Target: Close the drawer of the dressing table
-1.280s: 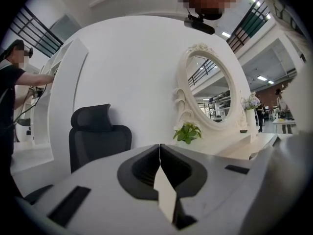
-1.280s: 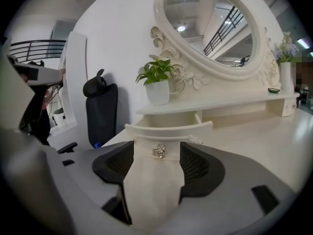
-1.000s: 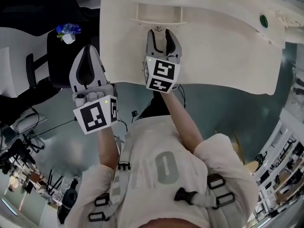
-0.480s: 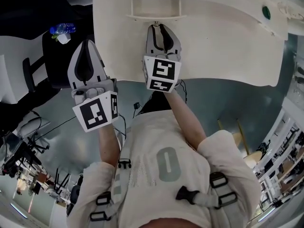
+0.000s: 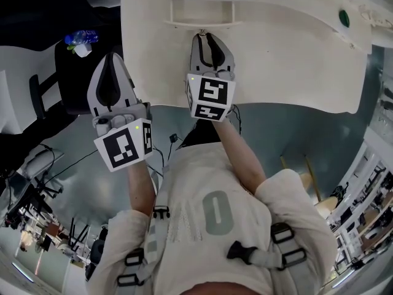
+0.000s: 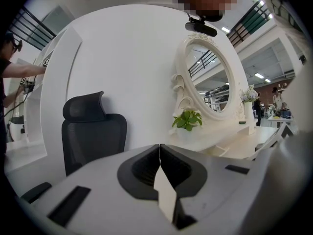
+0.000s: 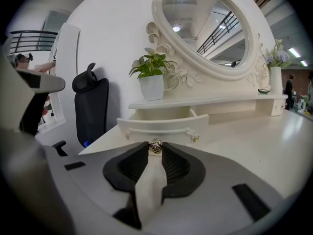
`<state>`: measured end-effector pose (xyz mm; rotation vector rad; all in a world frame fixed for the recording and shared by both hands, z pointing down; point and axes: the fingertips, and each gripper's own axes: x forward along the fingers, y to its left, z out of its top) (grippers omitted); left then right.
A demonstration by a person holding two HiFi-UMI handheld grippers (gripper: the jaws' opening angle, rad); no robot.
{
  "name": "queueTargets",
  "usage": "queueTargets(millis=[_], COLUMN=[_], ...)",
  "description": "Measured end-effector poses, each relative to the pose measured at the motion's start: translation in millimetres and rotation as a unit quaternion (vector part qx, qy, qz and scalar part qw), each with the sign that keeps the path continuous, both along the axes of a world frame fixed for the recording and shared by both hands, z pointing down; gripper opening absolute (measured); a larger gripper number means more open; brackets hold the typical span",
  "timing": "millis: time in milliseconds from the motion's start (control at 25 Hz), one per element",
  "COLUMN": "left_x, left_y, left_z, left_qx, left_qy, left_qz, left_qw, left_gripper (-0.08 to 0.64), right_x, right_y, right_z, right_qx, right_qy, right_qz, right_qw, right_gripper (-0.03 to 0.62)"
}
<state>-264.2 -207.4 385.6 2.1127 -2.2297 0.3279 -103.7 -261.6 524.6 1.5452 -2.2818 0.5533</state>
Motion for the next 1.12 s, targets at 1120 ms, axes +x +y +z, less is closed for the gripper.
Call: queueTargets(millis=[1120], left_x=[-6.9], left_y=[-18.5], left_z=[2.7], left_qx=[0.001], left_qy=[-0.007], left_qz=[-0.011], left_qw=[0.9999], left_gripper=[0.020], right_x=[-5.8], right_y=[-34.7], right_z=[-2.6], right_qx=[0.014], right_qy=[0.010], right_qz=[-0.019], right_qw=[1.000], right_gripper=[0.084])
